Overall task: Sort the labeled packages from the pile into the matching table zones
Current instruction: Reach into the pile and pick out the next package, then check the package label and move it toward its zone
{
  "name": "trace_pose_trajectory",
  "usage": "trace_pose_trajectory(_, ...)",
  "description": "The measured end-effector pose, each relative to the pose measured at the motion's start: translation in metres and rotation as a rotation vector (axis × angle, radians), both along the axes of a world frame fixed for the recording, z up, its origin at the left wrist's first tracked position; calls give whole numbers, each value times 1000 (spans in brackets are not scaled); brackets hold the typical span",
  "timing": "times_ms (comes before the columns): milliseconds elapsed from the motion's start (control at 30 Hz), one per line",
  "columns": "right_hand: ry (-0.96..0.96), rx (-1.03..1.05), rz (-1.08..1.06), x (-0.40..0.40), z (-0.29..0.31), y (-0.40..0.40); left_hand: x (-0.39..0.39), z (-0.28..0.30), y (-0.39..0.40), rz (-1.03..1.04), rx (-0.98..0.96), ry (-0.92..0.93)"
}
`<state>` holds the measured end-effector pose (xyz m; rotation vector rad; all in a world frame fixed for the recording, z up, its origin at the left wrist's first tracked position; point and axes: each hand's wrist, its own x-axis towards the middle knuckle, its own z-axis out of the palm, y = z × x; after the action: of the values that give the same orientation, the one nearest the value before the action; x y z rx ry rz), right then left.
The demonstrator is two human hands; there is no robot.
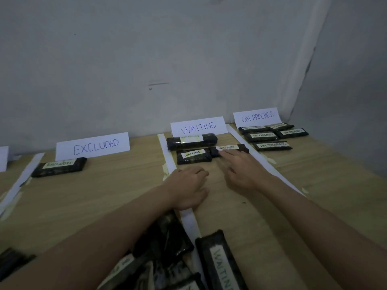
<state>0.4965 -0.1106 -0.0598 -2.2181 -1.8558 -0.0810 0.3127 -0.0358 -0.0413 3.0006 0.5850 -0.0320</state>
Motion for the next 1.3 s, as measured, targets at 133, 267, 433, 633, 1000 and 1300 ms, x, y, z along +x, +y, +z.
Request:
trace_pose_trajectory(133, 49, 32, 103, -41, 12, -42, -35, 13, -11, -60, -34, 42)
trace_pose_trajectory(267, 84, 62, 262, -84, 18, -71, -75, 25, -21, -90, 7, 113)
trace_pose_trajectory(433, 70, 59, 453, -131, 21, -84, -108, 31, -27, -21, 62, 95)
trace_pose_trajectory(633, 40, -94, 560, -149, 12, -74, -126, 38, -33, 8, 77, 77)
trace_pose_trajectory(1000, 1236, 496, 30, -132, 51, -83, -113, 38, -52, 267, -622, -630)
trace_pose_trajectory(1300, 1670, 556, -78, -137, 58, -95, -102, 45, -55, 428, -1094, -964)
